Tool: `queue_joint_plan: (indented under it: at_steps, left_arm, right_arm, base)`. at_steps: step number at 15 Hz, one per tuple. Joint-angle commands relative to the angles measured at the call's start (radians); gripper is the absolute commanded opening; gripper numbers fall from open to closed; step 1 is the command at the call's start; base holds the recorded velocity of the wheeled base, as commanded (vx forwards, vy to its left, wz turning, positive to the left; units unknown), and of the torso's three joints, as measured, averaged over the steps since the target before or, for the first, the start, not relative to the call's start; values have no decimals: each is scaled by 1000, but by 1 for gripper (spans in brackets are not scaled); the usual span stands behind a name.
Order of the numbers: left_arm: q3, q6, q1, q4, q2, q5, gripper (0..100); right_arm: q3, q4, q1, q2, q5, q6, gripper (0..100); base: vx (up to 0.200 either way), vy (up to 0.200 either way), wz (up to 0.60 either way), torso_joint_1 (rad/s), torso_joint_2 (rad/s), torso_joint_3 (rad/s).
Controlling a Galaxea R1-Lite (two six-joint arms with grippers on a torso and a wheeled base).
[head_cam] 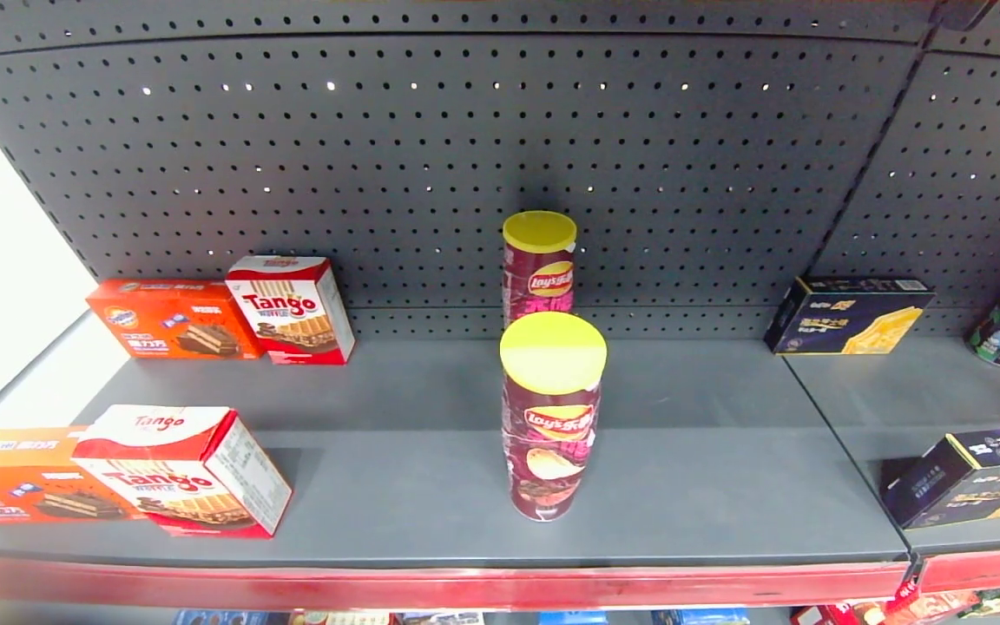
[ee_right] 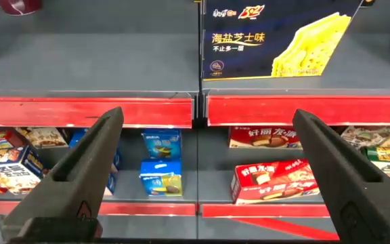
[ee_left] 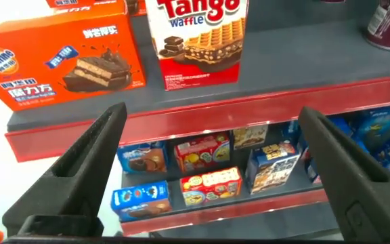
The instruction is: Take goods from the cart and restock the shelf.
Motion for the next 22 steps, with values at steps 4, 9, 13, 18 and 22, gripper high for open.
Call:
queue_joint_plan:
  at_steps: [4, 9, 13, 18, 22]
  left_arm:
    - [-17, 35, 40, 61, 27, 0, 100]
    - [-8, 18, 261, 87, -18, -152, 100]
    - [-5, 25, 215, 72, -73, -145, 100]
    - [-5, 14, 215, 72, -73, -141, 100]
    - [-3, 15, 215, 72, -73, -138, 100]
  right_arm:
    - [3, -1, 1, 0, 0, 0, 100]
    - [3, -1, 1, 0, 0, 0, 100]
    - [1, -1, 1, 0, 0, 0, 100]
    - [1, -1, 1, 0, 0, 0, 100]
    - [3, -1, 1, 0, 0, 0, 100]
  base:
    - [0, 0, 0, 0, 0, 0]
    - [0, 0, 0, 0, 0, 0]
    - [0, 0, 0, 0, 0, 0]
    - [0, 0, 0, 0, 0, 0]
    - [0, 0, 0, 0, 0, 0]
